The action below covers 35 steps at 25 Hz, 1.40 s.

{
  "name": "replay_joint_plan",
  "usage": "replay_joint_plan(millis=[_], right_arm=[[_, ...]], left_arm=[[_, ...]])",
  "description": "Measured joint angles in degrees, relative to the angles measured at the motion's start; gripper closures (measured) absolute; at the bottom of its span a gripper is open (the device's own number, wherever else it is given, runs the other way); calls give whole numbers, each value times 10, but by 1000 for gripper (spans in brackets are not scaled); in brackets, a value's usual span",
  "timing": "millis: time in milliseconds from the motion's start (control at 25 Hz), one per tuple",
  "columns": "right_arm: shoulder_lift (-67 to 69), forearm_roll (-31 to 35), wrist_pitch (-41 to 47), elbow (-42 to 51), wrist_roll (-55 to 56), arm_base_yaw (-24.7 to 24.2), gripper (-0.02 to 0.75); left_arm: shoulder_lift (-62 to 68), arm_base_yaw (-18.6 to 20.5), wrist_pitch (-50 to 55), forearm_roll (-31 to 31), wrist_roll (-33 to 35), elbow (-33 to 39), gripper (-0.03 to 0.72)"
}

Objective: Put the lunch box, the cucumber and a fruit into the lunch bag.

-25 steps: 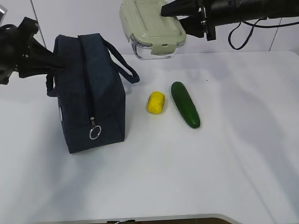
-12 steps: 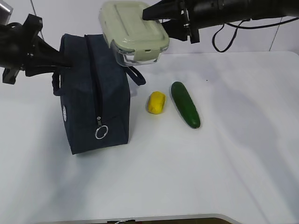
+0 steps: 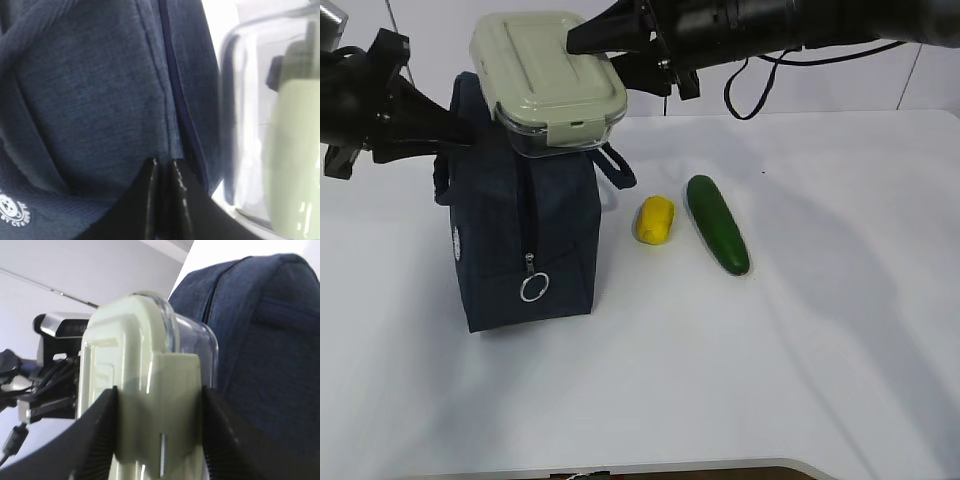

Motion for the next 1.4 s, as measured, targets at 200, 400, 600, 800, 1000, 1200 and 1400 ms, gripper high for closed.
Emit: replay_joint_plan(millis=[200,400,600,800,1000,1200,1400], right_arm=[[0,0,-60,0,1,6,361],[0,-43,-102,0,0,6,361],[5,-74,-103,-1,-1,10,361],[33,-79,-103,-1,-1,24,361],[55,-116,-104,-1,-4,50,361],[56,-137,-127,-5,-21,71,361],[56,-150,-144,-5,-70,91,361]], left_arm=[[-1,0,0,0,0,0,681],[-1,0,5,-3,1,0,682],[-1,0,5,-25,14,0,682],[-1,0,8,-44,18,0,682],[-1,0,18,-47,19,0,683],[-1,0,27,-47,20,0,683],[-1,-1,30,-47,20,0,683]])
